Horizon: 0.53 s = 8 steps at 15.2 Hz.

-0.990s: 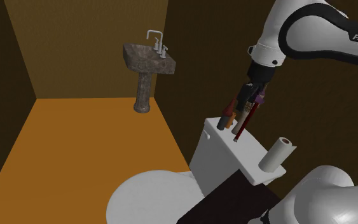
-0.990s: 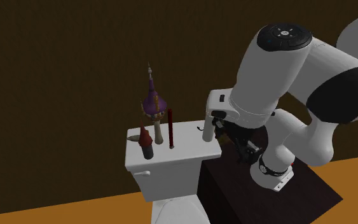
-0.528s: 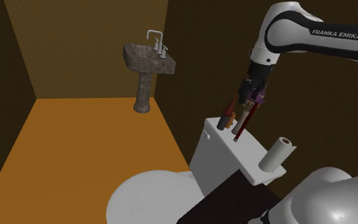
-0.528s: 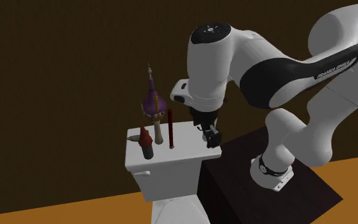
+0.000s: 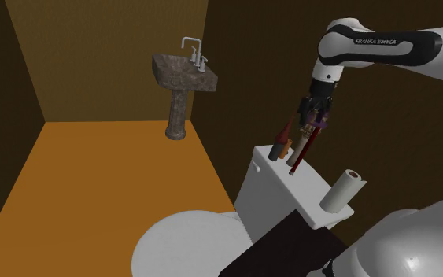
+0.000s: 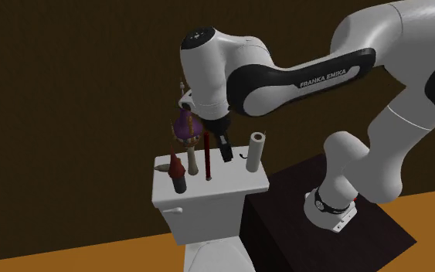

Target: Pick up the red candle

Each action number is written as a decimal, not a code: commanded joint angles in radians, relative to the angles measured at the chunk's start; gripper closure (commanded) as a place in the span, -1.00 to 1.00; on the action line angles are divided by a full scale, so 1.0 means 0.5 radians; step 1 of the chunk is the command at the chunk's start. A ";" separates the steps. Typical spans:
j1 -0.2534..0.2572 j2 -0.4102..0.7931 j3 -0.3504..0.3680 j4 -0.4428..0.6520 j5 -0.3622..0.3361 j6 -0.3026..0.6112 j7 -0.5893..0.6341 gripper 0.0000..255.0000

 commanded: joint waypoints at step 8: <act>-0.198 0.578 -0.271 0.460 0.077 -0.066 -0.154 -1.00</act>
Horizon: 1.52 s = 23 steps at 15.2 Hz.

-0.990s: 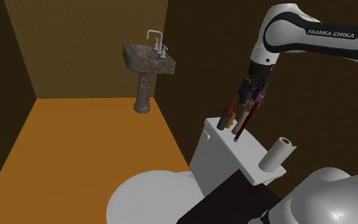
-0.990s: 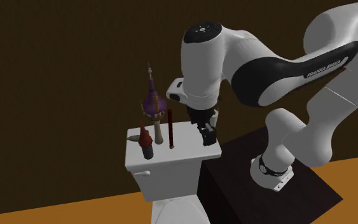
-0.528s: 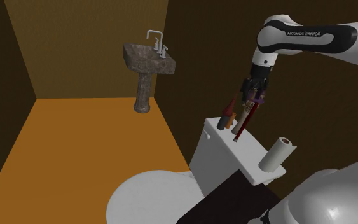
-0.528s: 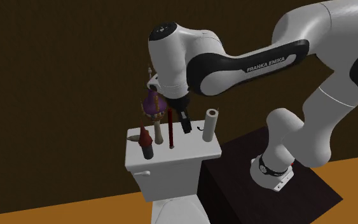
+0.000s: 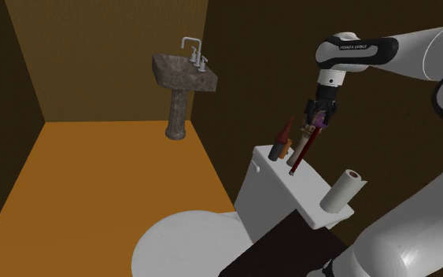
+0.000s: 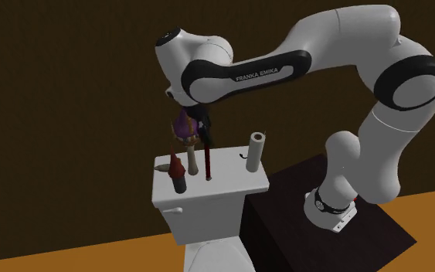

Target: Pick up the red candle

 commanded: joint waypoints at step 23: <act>-0.064 0.168 -0.064 -0.006 0.036 0.121 -0.038 1.00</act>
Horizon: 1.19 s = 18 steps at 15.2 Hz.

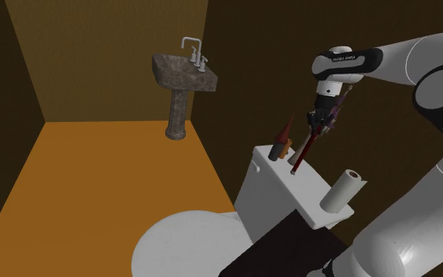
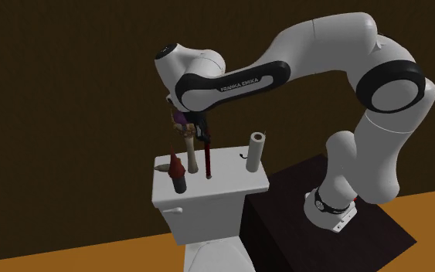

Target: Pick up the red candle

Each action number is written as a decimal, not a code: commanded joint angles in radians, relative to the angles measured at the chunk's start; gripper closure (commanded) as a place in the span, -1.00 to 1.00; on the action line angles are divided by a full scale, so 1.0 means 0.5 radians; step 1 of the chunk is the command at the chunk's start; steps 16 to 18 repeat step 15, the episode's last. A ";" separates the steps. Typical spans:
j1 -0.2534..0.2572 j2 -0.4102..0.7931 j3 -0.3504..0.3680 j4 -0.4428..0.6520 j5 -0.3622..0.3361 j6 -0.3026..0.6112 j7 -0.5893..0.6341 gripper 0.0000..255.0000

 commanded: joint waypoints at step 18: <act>0.003 -0.017 0.002 0.356 -0.006 -0.371 -0.024 1.00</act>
